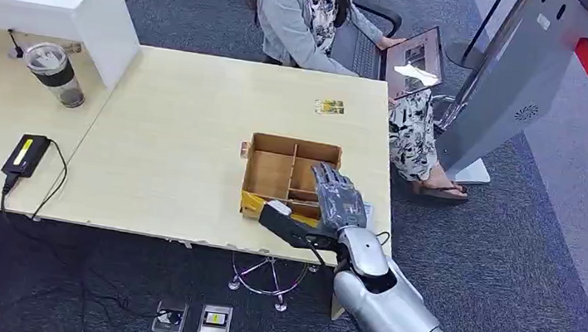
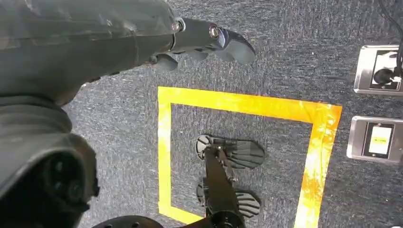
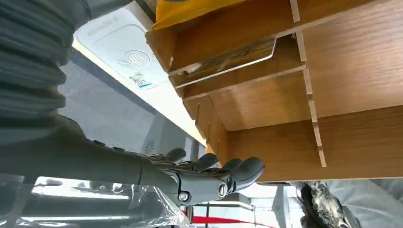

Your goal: Pass the card to the sensor for recognition and then transmit it.

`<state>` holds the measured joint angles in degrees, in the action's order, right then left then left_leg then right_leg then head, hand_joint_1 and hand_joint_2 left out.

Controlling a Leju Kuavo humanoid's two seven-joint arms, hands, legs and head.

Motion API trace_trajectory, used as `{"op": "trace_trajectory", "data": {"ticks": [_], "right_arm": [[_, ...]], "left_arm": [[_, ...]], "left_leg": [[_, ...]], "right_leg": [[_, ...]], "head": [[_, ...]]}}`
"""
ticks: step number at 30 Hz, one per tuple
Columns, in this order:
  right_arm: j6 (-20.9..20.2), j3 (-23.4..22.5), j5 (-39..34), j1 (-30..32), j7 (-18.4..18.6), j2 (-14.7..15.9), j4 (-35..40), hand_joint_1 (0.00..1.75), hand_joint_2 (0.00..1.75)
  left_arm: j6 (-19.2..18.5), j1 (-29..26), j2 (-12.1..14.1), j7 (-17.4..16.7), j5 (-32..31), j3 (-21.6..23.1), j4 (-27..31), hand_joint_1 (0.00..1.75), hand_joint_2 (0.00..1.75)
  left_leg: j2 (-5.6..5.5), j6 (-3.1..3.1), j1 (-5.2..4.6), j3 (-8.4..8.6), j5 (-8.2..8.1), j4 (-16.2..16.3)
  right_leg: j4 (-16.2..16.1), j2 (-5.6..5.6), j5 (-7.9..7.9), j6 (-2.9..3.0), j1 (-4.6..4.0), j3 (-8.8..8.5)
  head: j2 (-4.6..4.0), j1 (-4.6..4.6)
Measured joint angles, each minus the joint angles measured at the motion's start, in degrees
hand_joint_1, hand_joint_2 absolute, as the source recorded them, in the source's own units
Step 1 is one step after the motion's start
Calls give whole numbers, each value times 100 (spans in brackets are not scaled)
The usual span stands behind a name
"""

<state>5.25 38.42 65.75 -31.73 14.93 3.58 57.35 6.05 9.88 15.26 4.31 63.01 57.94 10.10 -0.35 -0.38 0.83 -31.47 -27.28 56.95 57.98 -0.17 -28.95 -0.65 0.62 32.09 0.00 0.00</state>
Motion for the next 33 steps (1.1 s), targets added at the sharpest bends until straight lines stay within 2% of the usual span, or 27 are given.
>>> {"op": "trace_trajectory", "data": {"ticks": [16, 33], "right_arm": [[-2, 0, -22, 1, 59, 4, 2, 0, 175], [-343, 42, 57, 21, 103, 0, 223, 0, 175]], "left_arm": [[-17, 0, 0, 9, -26, 0, 0, 0, 0], [-61, 0, 2, 42, -66, 0, 0, 0, 0]], "left_leg": [[0, 0, 0, 1, 0, 0], [0, 0, 0, 0, 0, 0]], "right_leg": [[0, 0, 0, 0, 0, 1], [0, 1, 0, 0, 0, 1]], "head": [[0, -2], [0, 0]]}}
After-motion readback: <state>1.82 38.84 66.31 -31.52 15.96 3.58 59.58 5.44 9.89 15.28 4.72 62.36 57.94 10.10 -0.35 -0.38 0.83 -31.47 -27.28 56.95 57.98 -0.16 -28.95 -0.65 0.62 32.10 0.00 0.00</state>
